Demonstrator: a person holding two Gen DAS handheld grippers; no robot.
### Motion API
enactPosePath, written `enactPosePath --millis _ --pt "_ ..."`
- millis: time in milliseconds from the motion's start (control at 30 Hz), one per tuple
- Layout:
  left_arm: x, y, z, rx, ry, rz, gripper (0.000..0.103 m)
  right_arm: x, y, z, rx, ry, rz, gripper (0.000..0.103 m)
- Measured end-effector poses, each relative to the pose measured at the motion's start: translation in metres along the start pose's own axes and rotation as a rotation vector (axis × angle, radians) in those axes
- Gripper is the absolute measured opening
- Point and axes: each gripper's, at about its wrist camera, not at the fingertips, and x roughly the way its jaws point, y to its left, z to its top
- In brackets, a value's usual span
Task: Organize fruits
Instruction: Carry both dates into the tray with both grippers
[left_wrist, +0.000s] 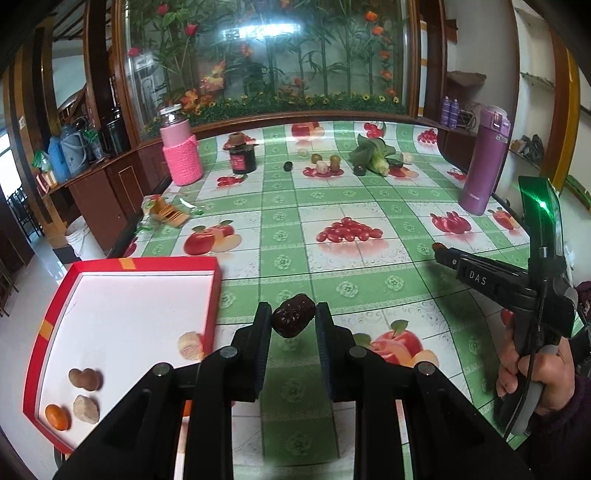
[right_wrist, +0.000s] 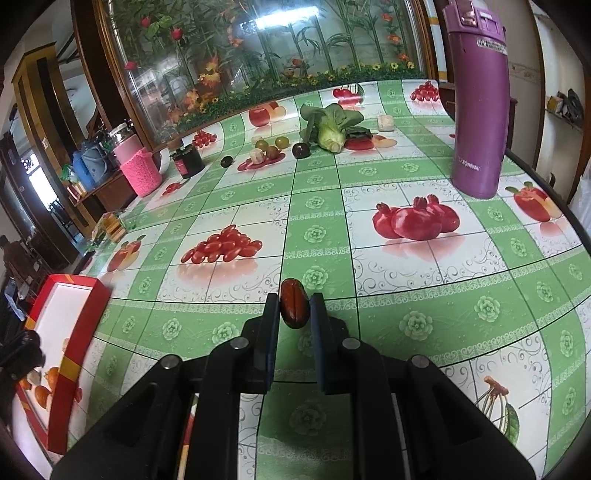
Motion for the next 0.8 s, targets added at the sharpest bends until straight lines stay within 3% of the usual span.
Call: enactPosePath --millis 200,367,567,800 --pt "-0.013 0.029 -0.009 -0.050 -0.016 0.010 0.023 -0.001 0.002 -0.002 0.018 -0.012 0.006 0.018" --pt "-0.024 0.052 -0.013 -0.085 -0.039 0.032 0.023 -0.003 0.018 -0.006 0.066 -0.016 0.071 0.018" --pt "-0.035 0.088 -0.020 -0.140 -0.057 0.079 0.023 -0.007 0.070 -0.014 0.036 -0.041 0.194 0.019" --pt "-0.041 0.126 -0.029 -0.197 -0.063 0.156 0.023 0.000 0.137 -0.030 -0.008 0.027 0.363 0.019"
